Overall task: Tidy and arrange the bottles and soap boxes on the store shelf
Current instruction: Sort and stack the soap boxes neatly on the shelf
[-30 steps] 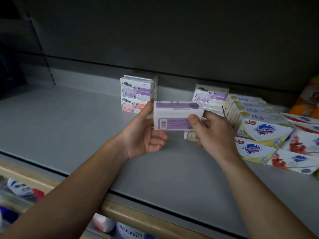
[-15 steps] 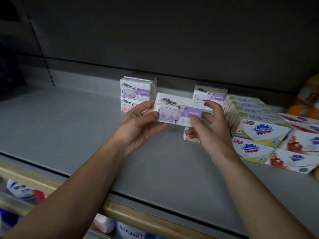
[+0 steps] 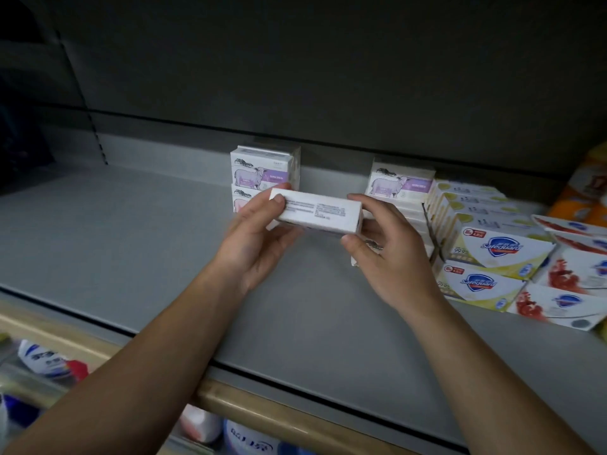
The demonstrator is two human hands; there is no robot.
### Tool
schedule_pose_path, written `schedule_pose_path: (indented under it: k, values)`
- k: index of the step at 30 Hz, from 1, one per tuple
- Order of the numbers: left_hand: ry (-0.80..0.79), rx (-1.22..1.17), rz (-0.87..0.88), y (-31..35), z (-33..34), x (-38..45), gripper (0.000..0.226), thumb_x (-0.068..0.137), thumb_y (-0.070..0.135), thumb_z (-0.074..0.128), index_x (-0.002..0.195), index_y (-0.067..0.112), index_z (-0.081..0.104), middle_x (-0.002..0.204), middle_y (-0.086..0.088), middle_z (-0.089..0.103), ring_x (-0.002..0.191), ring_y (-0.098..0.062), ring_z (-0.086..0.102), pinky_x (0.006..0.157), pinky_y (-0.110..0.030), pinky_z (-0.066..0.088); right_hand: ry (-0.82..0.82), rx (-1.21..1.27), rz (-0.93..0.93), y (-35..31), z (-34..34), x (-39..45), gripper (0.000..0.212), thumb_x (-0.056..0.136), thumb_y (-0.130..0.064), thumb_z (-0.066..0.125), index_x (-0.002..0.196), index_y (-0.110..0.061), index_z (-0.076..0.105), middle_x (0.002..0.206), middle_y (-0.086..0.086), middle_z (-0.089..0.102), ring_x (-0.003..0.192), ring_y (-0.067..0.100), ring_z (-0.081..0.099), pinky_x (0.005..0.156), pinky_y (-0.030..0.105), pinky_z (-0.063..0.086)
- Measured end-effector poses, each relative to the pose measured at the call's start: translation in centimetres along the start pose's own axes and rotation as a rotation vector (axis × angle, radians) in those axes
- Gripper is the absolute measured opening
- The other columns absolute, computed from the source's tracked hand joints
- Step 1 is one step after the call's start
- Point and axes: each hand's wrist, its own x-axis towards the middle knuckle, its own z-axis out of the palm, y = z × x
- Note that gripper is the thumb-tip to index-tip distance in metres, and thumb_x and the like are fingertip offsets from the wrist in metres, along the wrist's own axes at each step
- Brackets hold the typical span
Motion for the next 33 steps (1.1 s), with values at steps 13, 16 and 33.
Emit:
schedule_pose_path:
  k: [13,16,33]
  values:
    - [-0.035,0.131,0.051,-0.1,0.3,-0.4,0.021,0.080,0.003,0.066,0.097,0.013,0.060,0.105,-0.011,0.059,0.103,-0.027,0.054,0.104,-0.047,0.040,-0.014,-0.273,-0.079,-0.6,0.0,0.0,0.052,0.076,-0.016,0.078,0.125,-0.023,0.062,0.117,-0.008,0.060,0.109,0.014,0.054,0.090,0.026,0.043]
    - [-0.031,0.298,0.047,-0.7,0.8,-0.7,0.022,0.079,0.015,0.073,0.098,0.012,0.062,0.110,-0.020,0.058,0.100,-0.029,0.060,0.088,-0.045,0.055,0.043,-0.357,-0.113,-0.7,-0.3,0.0,0.049,0.073,-0.021,0.080,0.119,-0.023,0.065,0.112,-0.006,0.062,0.103,0.016,0.053,0.085,0.018,0.034]
    - [0.217,0.670,0.191,-1.6,0.0,0.0,0.035,0.093,0.040,0.052,0.093,0.009,0.068,0.092,-0.013,0.073,0.080,-0.024,0.071,0.076,-0.043,0.060,0.130,-0.366,-0.103,-1.2,-0.3,0.0,0.047,0.076,-0.032,0.074,0.121,-0.019,0.065,0.106,-0.002,0.066,0.098,0.021,0.054,0.080,0.017,0.030]
